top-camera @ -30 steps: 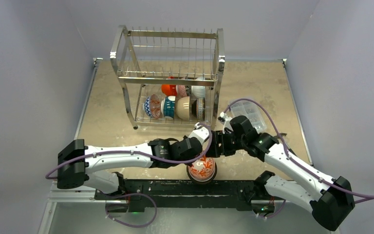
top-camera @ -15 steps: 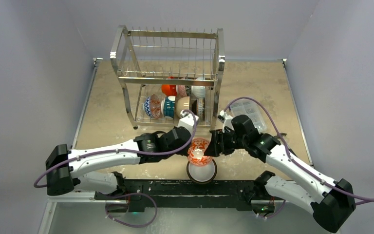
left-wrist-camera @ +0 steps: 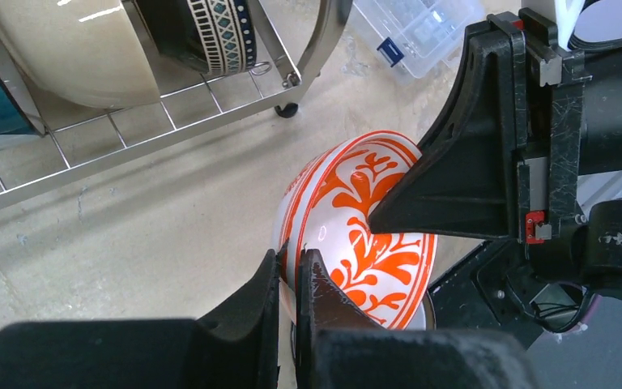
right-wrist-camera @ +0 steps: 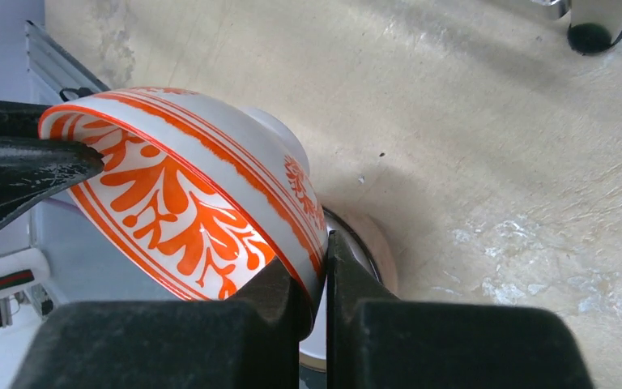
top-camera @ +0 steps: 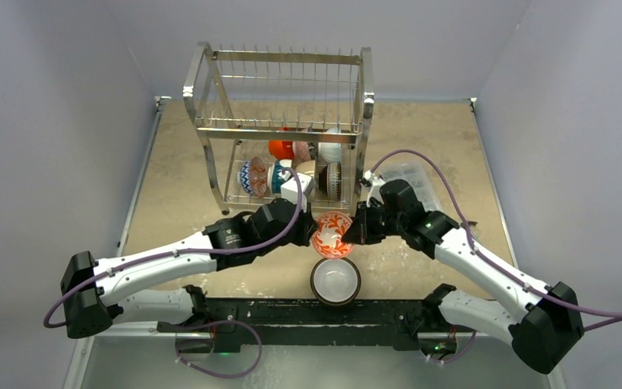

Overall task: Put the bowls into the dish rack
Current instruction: Pick up the bowl from the center of the board.

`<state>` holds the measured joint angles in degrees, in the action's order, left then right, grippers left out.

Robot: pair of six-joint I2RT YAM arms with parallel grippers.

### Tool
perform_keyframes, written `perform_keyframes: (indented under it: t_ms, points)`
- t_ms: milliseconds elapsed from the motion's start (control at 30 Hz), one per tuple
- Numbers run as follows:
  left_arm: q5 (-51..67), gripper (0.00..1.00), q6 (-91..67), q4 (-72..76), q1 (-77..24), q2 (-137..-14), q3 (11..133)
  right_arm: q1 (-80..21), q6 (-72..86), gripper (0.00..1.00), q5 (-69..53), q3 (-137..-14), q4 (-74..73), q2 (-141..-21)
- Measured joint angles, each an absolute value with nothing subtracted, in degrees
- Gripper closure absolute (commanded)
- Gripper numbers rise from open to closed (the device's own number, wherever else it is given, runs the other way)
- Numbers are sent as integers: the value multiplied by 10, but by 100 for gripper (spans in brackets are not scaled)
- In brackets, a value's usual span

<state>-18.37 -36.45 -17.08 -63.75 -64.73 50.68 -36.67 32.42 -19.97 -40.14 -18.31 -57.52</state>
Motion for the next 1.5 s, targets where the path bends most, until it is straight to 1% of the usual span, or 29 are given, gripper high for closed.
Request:
perform_keyframes:
  t_ms: [200, 233, 267, 300, 333, 400, 433, 500, 567, 700, 967, 1133, 1500]
  points:
    - [-163, 100, -369, -162, -608, -637, 502, -368, 328, 100, -186, -423, -183, -592]
    - [-157, 99, -371, -158, -602, -632, 498, -369, 329, 100, -185, -424, -180, -593]
    - [-147, 93, -375, -155, -594, -627, 493, -369, 330, 100, -185, -424, -175, -593]
    - [-136, 83, -378, -151, -587, -623, 490, -369, 331, 100, -185, -424, -171, -593]
    - [-127, 71, -380, -148, -580, -621, 487, -370, 333, 100, -185, -424, -168, -593]
    - [-105, 41, -388, -141, -568, -616, 481, -369, 332, 100, -181, -424, -168, -593]
    - [-95, 28, -394, -138, -561, -613, 478, -368, 331, 100, -180, -424, -167, -593]
    - [-84, 13, -404, -134, -545, -607, 470, -366, 329, 100, -189, -424, -162, -591]
    - [-73, 6, -415, -130, -528, -601, 459, -364, 329, 100, -196, -424, -157, -590]
    - [-31, 2, -435, -112, -501, -585, 434, -354, 326, 100, -207, -417, -149, -580]
    - [117, 2, -504, 2, -439, -555, 367, -317, 319, 100, -248, -402, -121, -556]
    - [190, 1, -548, 87, -428, -554, 320, -309, 317, 100, -284, -398, -110, -550]
    - [263, 2, -589, 200, -428, -574, 300, -303, 320, 100, -366, -398, -47, -559]
